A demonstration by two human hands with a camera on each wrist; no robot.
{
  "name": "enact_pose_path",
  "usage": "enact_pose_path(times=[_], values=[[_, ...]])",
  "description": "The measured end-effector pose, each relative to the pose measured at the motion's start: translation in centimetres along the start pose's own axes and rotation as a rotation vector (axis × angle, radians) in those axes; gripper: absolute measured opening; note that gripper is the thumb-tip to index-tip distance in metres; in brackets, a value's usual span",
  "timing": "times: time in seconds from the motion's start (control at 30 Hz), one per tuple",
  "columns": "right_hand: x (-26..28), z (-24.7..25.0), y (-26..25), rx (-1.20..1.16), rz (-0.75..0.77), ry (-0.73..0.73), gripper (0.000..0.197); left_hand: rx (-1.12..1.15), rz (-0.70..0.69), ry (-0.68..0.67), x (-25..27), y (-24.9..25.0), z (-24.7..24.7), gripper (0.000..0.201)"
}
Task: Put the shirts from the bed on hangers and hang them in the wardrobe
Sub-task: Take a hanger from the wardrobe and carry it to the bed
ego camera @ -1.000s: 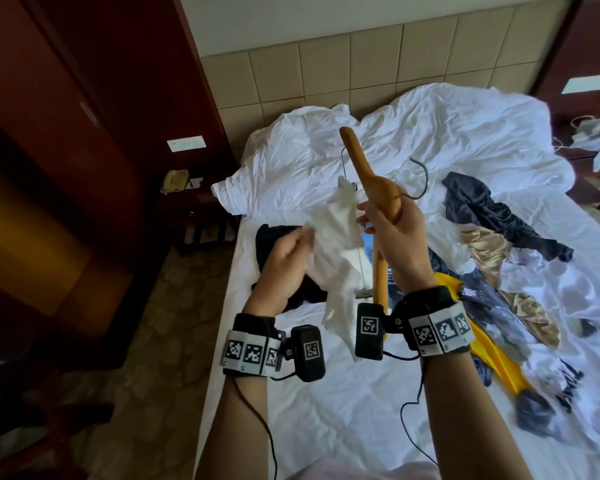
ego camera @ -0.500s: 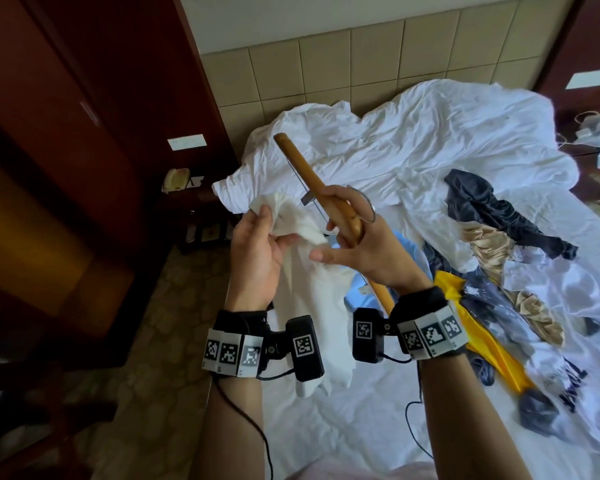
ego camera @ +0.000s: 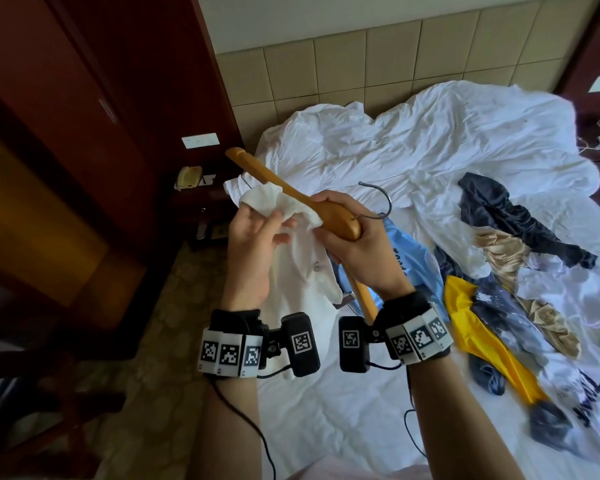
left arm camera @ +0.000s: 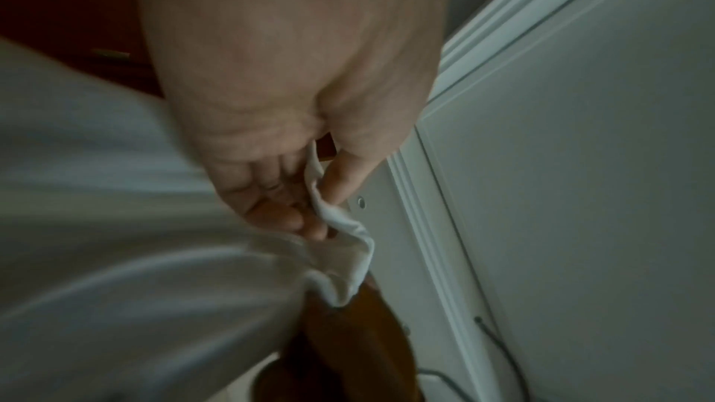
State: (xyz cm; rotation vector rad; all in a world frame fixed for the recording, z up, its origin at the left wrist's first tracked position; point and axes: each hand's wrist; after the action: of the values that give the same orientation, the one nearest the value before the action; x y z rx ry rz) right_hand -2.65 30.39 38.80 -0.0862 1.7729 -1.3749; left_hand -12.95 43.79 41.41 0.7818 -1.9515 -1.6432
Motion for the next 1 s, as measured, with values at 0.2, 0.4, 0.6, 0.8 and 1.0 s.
enact_pose_path(times=[0.2, 0.4, 0.6, 0.8, 1.0], values=[[-0.1, 0.4, -0.7, -0.033, 0.018, 0.043, 0.044, -0.217, 0.075, -0.145, 0.2, -1.1, -0.9, 0.033], [0.2, 1.1, -1.0, -0.026, 0.015, 0.022, 0.047, -0.247, 0.119, -0.178, 0.5, -2.0, -1.8, 0.022], [0.3, 2.5, -0.9, 0.035, 0.048, 0.047, 0.05, -0.327, 0.06, -0.08, 0.2, -2.5, -1.3, 0.03], [0.3, 3.1, -0.6, 0.082, 0.067, 0.154, 0.051, -0.551, 0.048, -0.08, -0.4, -2.9, -0.3, 0.021], [0.2, 2.8, -0.7, 0.087, 0.077, 0.164, 0.05, -0.518, -0.044, -0.041, -0.1, -2.5, -1.2, 0.009]])
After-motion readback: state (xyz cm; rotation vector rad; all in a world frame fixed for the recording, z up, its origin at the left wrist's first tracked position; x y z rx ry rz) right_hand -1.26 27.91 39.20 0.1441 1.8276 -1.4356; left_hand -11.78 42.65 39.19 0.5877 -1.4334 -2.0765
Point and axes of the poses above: each hand's wrist, its own x-axis away from the middle knuckle, its own z-axis out of the back of the hand, y = z × x, and after that the axes turned 10 degrees about z, right-handed
